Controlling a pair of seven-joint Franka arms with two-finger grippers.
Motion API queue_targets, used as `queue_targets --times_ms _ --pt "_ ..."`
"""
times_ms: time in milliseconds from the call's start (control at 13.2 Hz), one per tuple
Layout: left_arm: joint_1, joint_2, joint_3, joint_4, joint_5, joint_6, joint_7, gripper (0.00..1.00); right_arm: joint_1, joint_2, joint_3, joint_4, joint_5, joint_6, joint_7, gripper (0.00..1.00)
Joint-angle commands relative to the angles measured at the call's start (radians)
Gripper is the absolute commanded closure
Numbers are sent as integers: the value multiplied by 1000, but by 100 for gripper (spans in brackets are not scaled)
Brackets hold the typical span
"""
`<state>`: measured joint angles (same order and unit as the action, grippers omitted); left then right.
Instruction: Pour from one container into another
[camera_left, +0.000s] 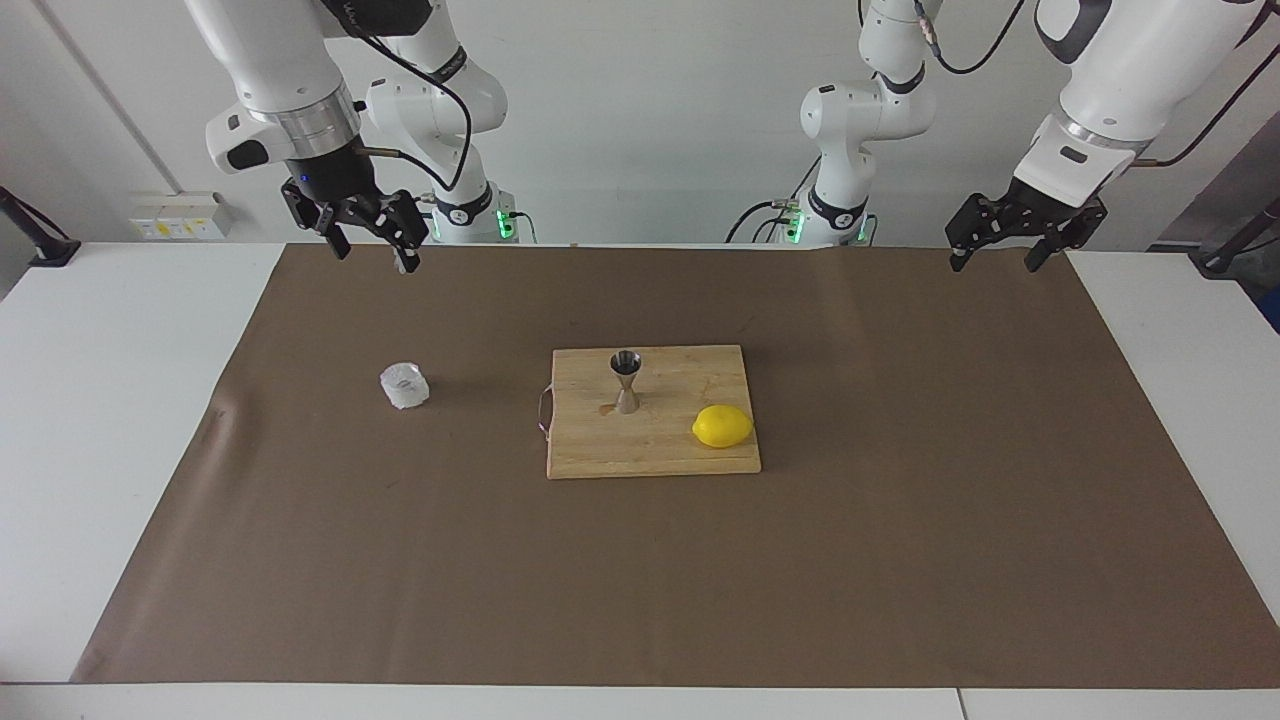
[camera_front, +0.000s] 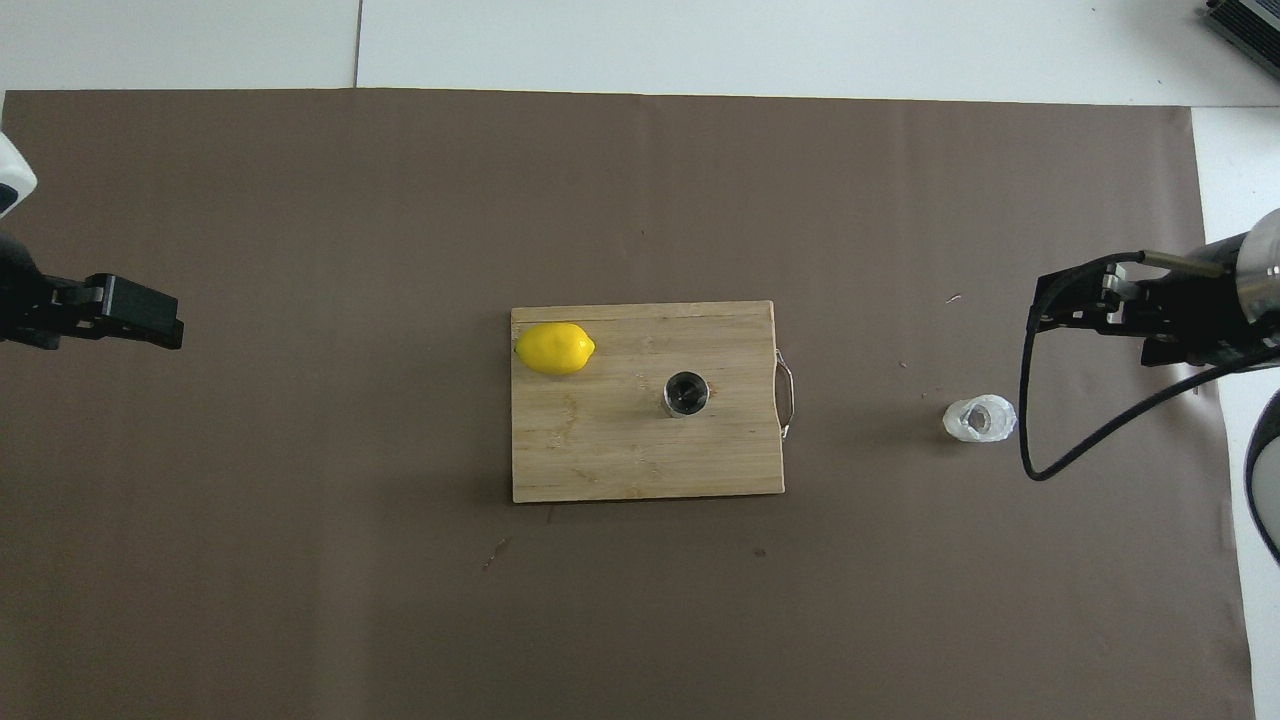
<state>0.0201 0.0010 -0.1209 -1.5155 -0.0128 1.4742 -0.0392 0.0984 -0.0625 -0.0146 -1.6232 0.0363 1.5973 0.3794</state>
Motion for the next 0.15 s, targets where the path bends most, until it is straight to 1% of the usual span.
queue_targets --times_ms 0,76 --pt "8 -30 -3 -34 14 -2 -1 0 1 -11 -15 -9 14 -17 -20 0" --pt "8 -32 -3 -34 14 -2 -1 0 1 -11 -13 -9 14 -22 -11 0"
